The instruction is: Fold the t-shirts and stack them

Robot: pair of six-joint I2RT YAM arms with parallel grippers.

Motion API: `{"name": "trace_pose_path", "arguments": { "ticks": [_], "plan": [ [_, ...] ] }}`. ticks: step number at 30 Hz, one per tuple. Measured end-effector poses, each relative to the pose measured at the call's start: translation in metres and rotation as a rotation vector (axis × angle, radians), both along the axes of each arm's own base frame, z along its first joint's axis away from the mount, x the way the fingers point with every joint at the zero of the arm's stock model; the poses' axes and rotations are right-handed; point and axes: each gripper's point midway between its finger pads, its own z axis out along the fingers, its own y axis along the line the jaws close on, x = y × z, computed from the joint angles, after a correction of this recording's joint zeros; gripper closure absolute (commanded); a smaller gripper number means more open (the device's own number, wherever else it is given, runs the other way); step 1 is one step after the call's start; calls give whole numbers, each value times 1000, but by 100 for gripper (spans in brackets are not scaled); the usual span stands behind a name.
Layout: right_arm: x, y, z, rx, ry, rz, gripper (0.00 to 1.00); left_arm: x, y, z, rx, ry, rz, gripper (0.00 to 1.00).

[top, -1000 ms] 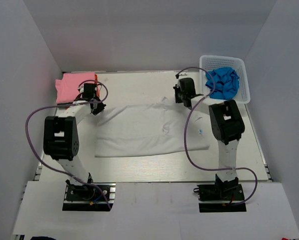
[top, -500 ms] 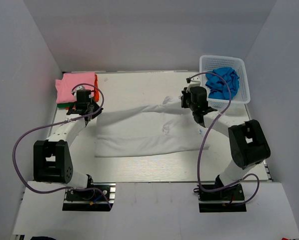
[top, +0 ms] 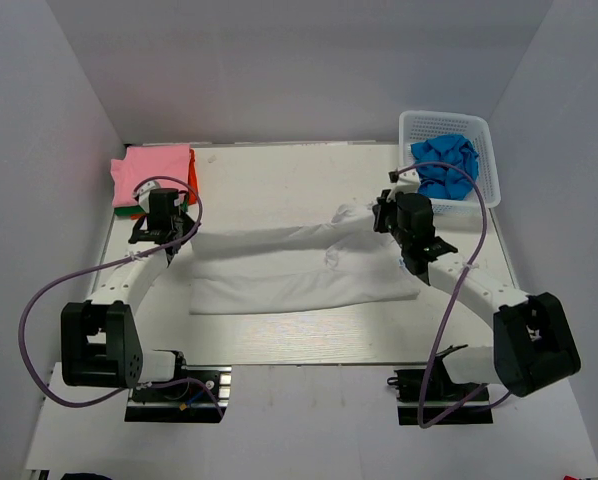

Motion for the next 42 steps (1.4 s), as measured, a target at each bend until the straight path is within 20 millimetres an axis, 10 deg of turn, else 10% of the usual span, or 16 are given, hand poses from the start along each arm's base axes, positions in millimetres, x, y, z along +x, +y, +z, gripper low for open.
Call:
{"name": "trace_pose_path", "arguments": {
  "ticks": [18, 22, 25, 29, 36, 42],
  "plan": [
    [-72, 0, -67, -15, 208, 38, 100, -24, 15, -33, 44, 92, 70, 89],
    [-101, 0, -92, 8, 315, 61, 70, -54, 17, -59, 24, 188, 118, 0],
    [-127, 5, -103, 48, 378, 130, 10, -74, 25, -72, 24, 265, 187, 0],
    [-146, 11, -87, 95, 358, 206, 10, -80, 35, -64, 47, 298, 256, 0],
    [-123, 32, -40, 174, 225, 260, 10, -23, 12, -6, -31, 82, 136, 0],
    [-94, 65, -59, 197, 316, 315, 10, -2, -25, -24, -122, 91, -54, 0]
  ]
}}
